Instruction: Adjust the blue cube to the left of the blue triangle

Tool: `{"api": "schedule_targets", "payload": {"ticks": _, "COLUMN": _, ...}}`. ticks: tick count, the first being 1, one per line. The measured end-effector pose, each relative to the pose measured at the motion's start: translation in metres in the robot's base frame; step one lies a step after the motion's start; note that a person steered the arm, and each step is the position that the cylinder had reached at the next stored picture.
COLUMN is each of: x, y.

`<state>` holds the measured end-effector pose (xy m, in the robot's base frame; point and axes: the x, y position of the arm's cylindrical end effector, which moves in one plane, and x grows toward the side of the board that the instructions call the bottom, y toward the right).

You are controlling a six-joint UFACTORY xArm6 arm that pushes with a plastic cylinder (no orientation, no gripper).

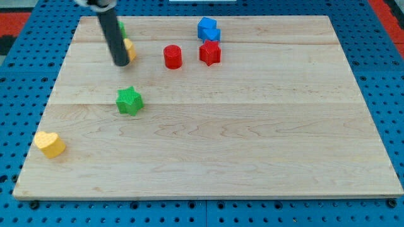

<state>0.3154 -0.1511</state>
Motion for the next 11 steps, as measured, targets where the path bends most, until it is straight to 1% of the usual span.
{"api": "schedule_targets", "payload": {"ticks": 1, "x": -0.015, "y": 0.053}}
{"api": "schedule_targets", "payload": {"ticks": 2, "x": -0.063, "y": 0.101}}
{"api": "schedule_targets", "payload": {"ticks": 3, "x": -0.106, "y": 0.101}}
{"api": "schedule_targets", "payload": {"ticks": 4, "x": -0.119, "y": 0.123}}
{"api": "schedule_targets", "payload": {"ticks": 5, "x": -0.116, "y": 0.174}}
{"api": "schedule_targets", "payload": {"ticks": 6, "x": -0.073, "y": 0.158}}
{"api": "schedule_targets", "payload": {"ticks": 7, "x": -0.013, "y": 0.151}}
{"api": "schedule_targets", "payload": {"ticks": 8, "x": 0.034, "y": 0.149}}
{"api": "schedule_targets", "payload": {"ticks": 9, "x": 0.001, "y": 0.151}}
{"api": "schedule_targets", "payload": {"ticks": 10, "x": -0.047, "y": 0.144}}
{"api": "schedule_targets", "payload": {"ticks": 11, "x": -0.021, "y": 0.116}}
